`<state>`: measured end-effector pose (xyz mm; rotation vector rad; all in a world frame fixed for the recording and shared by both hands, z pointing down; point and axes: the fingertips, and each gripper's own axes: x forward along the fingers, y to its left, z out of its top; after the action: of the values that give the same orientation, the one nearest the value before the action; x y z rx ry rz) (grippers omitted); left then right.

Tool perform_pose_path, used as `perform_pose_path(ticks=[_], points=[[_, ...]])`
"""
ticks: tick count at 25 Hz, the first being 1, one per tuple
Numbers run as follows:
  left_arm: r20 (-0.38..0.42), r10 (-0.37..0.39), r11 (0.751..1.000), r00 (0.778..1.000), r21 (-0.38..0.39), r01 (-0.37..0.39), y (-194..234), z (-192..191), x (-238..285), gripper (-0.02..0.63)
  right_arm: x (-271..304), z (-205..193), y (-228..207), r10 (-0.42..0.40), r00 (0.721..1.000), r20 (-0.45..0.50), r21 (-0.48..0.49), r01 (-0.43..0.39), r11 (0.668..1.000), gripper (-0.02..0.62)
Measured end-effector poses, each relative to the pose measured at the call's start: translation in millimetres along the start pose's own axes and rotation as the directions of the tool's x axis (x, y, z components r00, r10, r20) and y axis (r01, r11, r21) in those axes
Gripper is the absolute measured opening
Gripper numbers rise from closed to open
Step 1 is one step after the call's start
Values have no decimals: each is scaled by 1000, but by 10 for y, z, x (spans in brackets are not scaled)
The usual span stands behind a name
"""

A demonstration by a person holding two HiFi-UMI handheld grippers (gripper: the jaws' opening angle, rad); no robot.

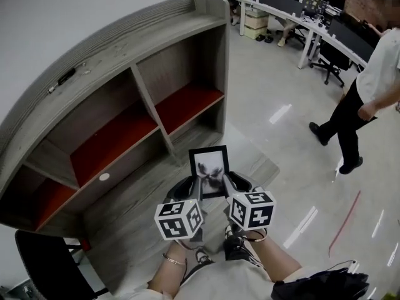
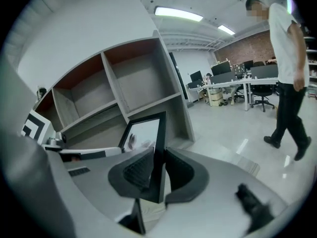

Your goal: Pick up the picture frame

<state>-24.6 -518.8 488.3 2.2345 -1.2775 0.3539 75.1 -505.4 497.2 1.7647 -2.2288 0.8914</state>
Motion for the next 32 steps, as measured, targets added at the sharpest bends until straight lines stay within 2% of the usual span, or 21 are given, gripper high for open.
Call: perform_pose_path(ticks=[12, 21, 32], points=[[137, 72, 997, 988, -13, -71, 546, 275, -959, 83, -100, 93, 1091, 113, 992, 50, -94, -108, 990, 89], [198, 135, 991, 971, -49, -127, 1010, 256, -1659, 83, -154, -66, 1886, 196, 980, 41, -151, -188, 971, 89], [251, 184, 980, 950, -116, -159, 1288, 199, -2139, 84, -215, -159, 2414, 254, 967, 9, -228, -245, 942, 89]])
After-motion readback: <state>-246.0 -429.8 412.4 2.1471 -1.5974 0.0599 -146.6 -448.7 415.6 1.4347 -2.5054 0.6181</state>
